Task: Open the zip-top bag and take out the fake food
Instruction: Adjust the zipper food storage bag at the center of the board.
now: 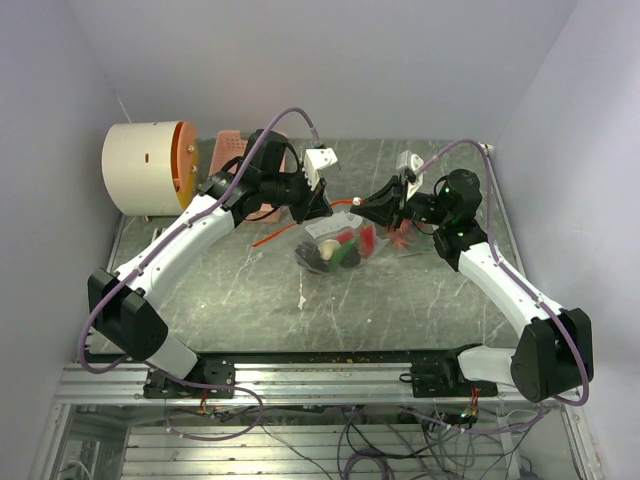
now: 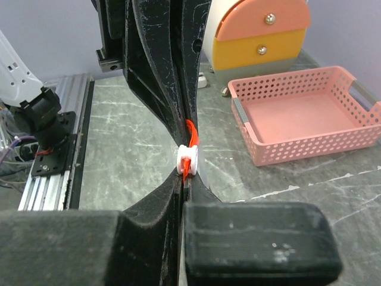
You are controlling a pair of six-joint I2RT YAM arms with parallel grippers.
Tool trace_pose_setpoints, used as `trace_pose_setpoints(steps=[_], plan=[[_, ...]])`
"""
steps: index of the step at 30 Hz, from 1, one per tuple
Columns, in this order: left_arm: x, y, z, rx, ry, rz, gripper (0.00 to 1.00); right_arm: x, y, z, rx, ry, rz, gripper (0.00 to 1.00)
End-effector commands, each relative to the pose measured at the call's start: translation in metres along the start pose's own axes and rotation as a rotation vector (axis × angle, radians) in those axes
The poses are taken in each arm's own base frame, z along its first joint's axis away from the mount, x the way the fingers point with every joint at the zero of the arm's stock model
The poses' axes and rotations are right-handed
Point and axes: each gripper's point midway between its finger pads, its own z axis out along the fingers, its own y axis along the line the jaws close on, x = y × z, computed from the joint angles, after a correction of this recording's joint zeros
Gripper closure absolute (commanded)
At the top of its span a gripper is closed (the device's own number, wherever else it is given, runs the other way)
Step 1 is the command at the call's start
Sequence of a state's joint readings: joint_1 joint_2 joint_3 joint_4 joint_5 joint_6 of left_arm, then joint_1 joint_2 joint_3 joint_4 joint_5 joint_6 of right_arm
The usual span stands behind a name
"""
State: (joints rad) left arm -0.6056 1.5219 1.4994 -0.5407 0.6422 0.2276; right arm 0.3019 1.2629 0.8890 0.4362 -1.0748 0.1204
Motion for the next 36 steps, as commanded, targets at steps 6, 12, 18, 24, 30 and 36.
trace_pose_setpoints(steps=[6,12,18,24,30,36], plan=[[-0.037,-0.008,-0.014,-0.015,-0.161,0.053,0.71,-0.011,0.000,-0.002,0.048,-0.009,0.070,1.00],[-0.069,-0.033,-0.021,0.090,-0.278,0.113,0.25,-0.008,0.005,0.001,-0.003,0.007,0.123,1.00],[-0.081,-0.045,-0.017,0.153,-0.307,0.183,0.31,-0.011,0.019,-0.001,-0.061,0.006,0.097,1.00],[-0.064,-0.064,-0.009,0.213,-0.321,0.340,0.38,-0.018,0.042,-0.005,-0.148,-0.009,0.056,1.00],[-0.061,-0.067,-0.005,0.249,-0.332,0.358,0.39,-0.020,0.051,-0.002,-0.175,-0.006,0.038,1.00],[-0.068,-0.064,-0.003,0.234,-0.359,0.351,0.47,-0.015,0.052,0.000,-0.174,0.007,0.038,1.00]])
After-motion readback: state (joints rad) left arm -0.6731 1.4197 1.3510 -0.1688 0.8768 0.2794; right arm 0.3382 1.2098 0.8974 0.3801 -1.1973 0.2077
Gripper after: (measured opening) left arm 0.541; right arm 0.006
